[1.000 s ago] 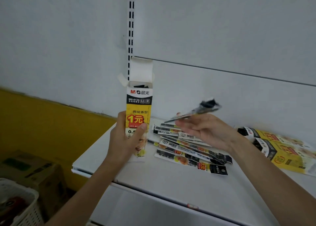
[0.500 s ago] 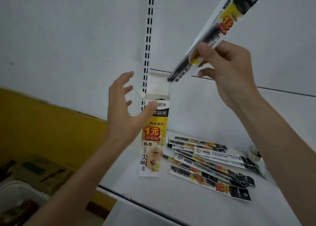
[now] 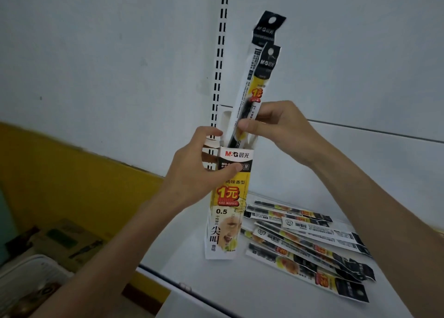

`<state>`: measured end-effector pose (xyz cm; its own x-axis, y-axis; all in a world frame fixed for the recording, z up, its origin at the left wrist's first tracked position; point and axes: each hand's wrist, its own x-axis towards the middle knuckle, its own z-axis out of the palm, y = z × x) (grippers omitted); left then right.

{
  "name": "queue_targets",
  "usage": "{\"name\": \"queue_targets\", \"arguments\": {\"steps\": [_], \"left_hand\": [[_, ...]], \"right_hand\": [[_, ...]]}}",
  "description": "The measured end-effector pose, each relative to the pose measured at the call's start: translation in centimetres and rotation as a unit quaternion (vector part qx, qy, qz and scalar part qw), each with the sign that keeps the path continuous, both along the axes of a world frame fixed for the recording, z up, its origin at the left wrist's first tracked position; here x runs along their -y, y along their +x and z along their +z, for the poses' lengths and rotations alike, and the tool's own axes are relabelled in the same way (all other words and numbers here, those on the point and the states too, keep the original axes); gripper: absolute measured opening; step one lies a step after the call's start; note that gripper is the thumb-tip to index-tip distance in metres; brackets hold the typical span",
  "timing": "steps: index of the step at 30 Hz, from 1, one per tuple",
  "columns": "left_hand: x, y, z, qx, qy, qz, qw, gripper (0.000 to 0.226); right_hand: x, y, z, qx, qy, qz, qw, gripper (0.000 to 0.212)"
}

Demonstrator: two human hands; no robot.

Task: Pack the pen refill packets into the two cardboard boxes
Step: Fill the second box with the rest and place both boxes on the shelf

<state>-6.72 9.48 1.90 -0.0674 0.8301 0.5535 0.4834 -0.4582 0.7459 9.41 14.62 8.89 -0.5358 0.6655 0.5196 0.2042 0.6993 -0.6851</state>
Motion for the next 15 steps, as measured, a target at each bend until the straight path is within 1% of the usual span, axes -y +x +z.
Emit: {"name": "queue_targets", "arguments": {"steps": [3, 4, 7, 8, 9, 11, 12, 13, 15], "left_hand": [[0.0, -0.3, 0.3, 0.006, -0.003, -0.016, 1.000, 0.058], [0.0, -0.3, 0.3, 0.009, -0.005, -0.023, 1.000, 0.059], [0.2, -0.1, 0.4, 0.015, -0.012, -0.041, 0.999, 0.059], [0.3, 0.0, 0.5, 0.018, -0.013, -0.048, 0.999, 0.059], [0.3, 0.0, 0.5, 0.023, -0.013, -0.057, 0.998, 0.059], [0.4, 0.1, 0.5, 0.028, -0.009, -0.072, 0.997, 0.061], [0.5, 0.1, 0.5, 0.026, -0.007, -0.075, 0.997, 0.062], [0.5, 0.1, 0.6, 0.022, -0.005, -0.076, 0.997, 0.063], [0.5, 0.1, 0.6, 0.017, -0.003, -0.077, 0.997, 0.066]], "right_hand": [[0.2, 0.2, 0.6, 0.042, -0.027, 0.004, 0.999, 0.008], [0.3, 0.2, 0.8, 0.028, -0.033, 0.006, 0.999, 0.008], [0.1, 0.6, 0.9, -0.087, -0.033, 0.007, 0.996, 0.009], [0.0, 0.7, 0.9, -0.095, -0.038, 0.015, 0.995, 0.008], [-0.1, 0.7, 0.7, -0.067, -0.043, 0.020, 0.997, 0.007], [-0.2, 0.9, 0.2, 0.047, -0.056, 0.021, 0.997, 0.006], [-0.2, 1.0, 0.0, 0.089, -0.069, 0.021, 0.993, 0.008], [-0.2, 1.2, -0.1, 0.101, -0.083, 0.024, 0.991, 0.010], [-0.2, 1.4, 0.0, 0.077, -0.098, 0.033, 0.992, 0.017]]}}
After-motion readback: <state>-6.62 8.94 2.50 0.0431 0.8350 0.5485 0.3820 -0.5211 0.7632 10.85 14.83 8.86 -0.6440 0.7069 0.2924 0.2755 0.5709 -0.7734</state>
